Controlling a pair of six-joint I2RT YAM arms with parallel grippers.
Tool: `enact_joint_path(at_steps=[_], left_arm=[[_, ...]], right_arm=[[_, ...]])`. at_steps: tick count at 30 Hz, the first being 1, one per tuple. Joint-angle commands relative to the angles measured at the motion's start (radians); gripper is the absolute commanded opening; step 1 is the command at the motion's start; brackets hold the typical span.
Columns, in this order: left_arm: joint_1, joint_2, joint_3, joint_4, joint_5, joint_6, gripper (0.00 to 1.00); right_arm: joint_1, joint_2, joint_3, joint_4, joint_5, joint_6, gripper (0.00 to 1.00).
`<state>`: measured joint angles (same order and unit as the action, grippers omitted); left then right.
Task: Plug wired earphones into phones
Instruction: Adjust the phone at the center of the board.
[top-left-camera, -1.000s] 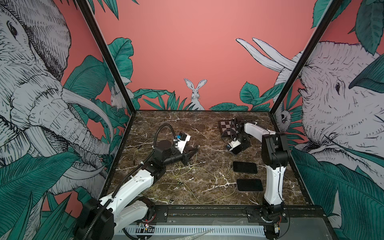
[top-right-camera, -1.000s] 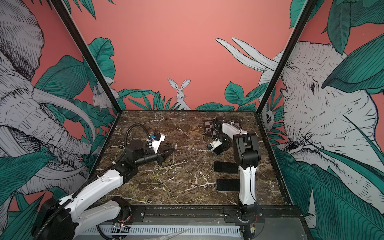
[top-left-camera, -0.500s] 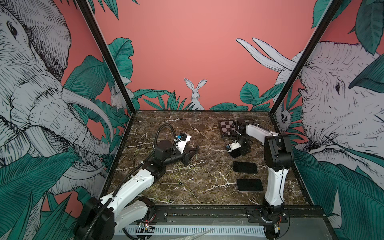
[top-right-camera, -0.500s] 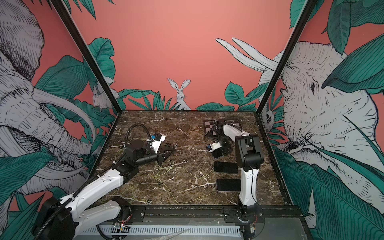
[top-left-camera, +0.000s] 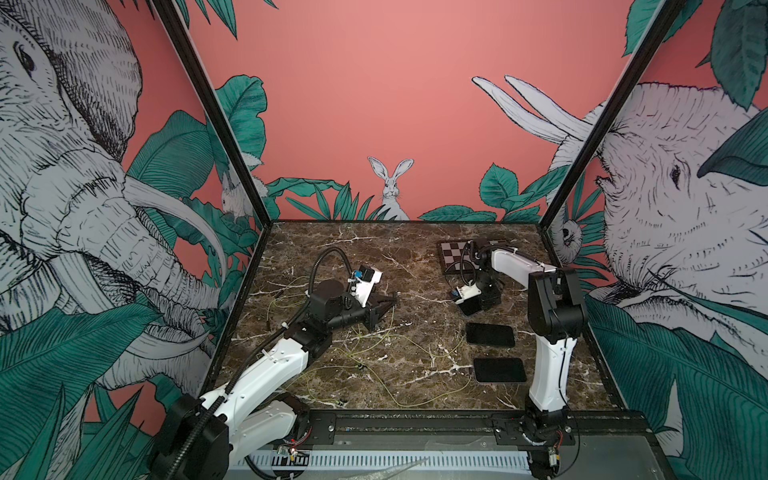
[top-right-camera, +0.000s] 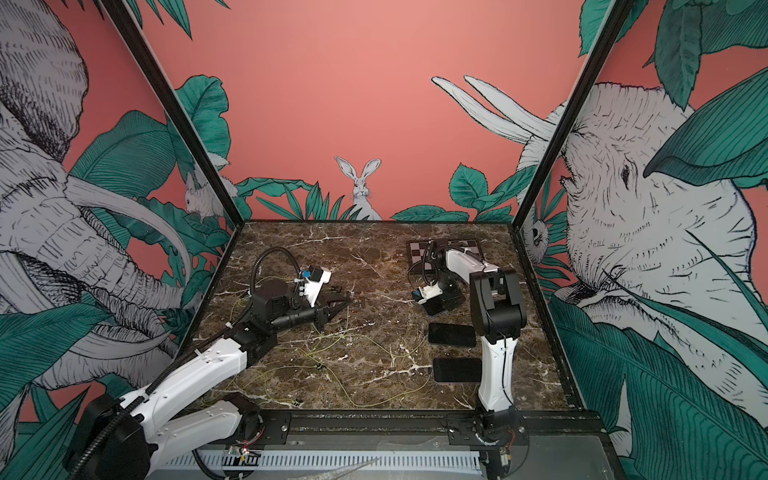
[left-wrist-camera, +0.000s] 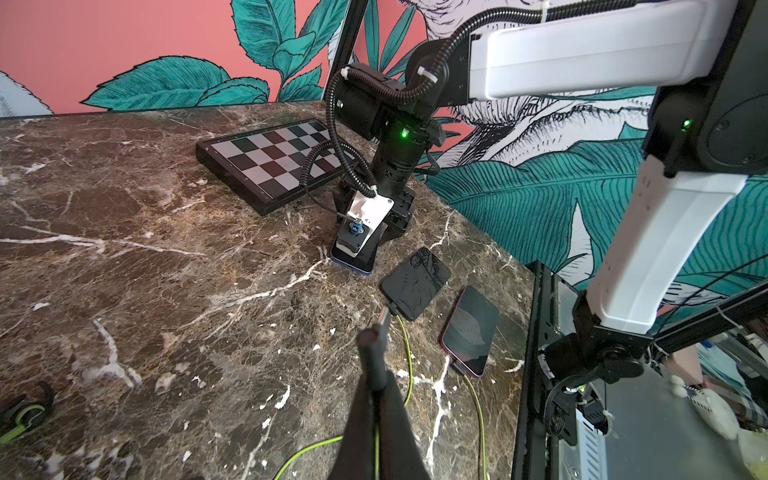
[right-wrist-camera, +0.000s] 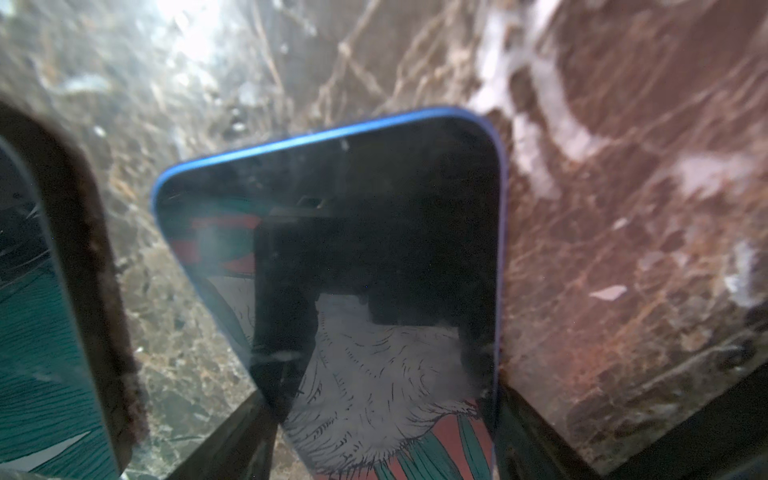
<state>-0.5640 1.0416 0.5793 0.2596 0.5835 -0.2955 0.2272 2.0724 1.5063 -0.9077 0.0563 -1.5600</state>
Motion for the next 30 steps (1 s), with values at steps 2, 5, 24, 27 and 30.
enact_joint_path(at_steps=[2, 5, 24, 27, 30], left_arm=[[0.005, 0.001, 0.025, -0.004, 0.010, -0.004, 0.00], [0.005, 0.000, 0.029, -0.015, 0.007, 0.002, 0.00], [0.004, 0.020, 0.040, -0.054, -0.040, 0.003, 0.00], [0.005, 0.030, 0.043, -0.055, -0.040, -0.002, 0.00], [0.004, 0.043, 0.053, -0.069, -0.036, -0.008, 0.00]], right_arm=[[0.004, 0.012, -0.045, -0.043, -0.099, 0.006, 0.75], [0.004, -0.034, -0.076, 0.007, -0.137, 0.021, 0.74], [0.031, -0.305, -0.309, 0.399, -0.370, 0.339, 0.72], [0.040, -0.321, -0.334, 0.438, -0.376, 0.356, 0.73], [0.061, -0.289, -0.305, 0.387, -0.345, 0.328, 0.73]])
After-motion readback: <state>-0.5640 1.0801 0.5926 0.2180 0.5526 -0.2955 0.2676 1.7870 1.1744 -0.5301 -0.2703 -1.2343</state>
